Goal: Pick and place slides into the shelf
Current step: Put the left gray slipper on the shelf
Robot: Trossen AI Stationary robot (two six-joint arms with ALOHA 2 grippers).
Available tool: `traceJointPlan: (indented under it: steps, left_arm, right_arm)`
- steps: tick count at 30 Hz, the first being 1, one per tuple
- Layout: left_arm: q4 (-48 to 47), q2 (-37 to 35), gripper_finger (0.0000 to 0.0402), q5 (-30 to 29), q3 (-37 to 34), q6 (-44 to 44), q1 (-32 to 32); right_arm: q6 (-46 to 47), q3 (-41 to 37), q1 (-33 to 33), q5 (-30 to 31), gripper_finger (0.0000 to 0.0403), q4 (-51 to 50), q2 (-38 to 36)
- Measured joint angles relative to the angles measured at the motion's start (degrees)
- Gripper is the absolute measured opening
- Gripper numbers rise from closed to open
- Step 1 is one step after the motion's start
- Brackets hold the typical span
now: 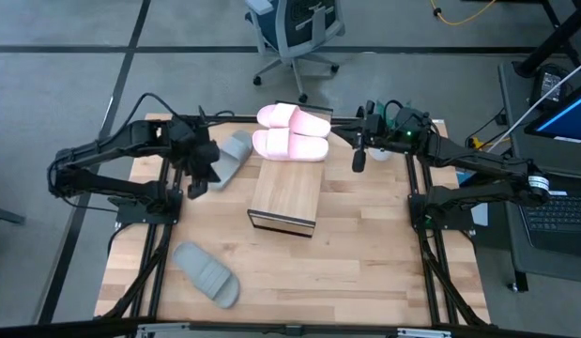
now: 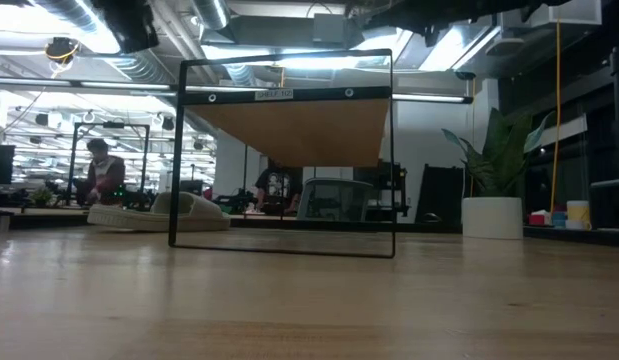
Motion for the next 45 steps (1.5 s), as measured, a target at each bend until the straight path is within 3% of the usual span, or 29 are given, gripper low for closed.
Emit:
traceJointPlan:
  steps: [3,10,17,20,29,37,45]
  left_arm:
    - [-0.76,-1.20,0.0000,2.02,0.00,-5.57,-0.56]
    - [-2.38,-7.37,0.0000,-2.27,0.00,-16.33,-3.63]
    - [12.82,-10.37,0.0000,-10.96,-3.98,-33.35,-17.27]
    - [21.22,-8.56,0.0000,-13.31,-7.53,-37.86,-24.52]
    - [29.38,-4.19,0.0000,-20.90,-11.96,-53.89,-41.15]
    - [28.15,-3.34,0.0000,-32.77,-11.93,-69.11,-54.54]
    - [30.71,6.27,0.0000,-34.39,-11.96,-80.34,-63.84]
  right_arm:
    - [0.70,0.00,0.08,-0.01,0.0004,-0.49,0.00]
    - [1.43,0.00,0.04,-3.57,0.0004,-4.50,0.02]
    - [-0.53,0.00,0.07,-7.67,0.0004,-6.26,-0.31]
    - [-0.90,0.00,0.04,-9.57,0.0004,-6.31,-1.13]
    - [-1.84,0.00,0.04,-14.07,0.0004,-7.48,-3.55]
    - [-1.93,0.02,0.38,-17.99,0.0004,-9.22,-3.54]
    - [-2.11,0.02,2.77,-17.99,0.0004,-9.00,-3.54]
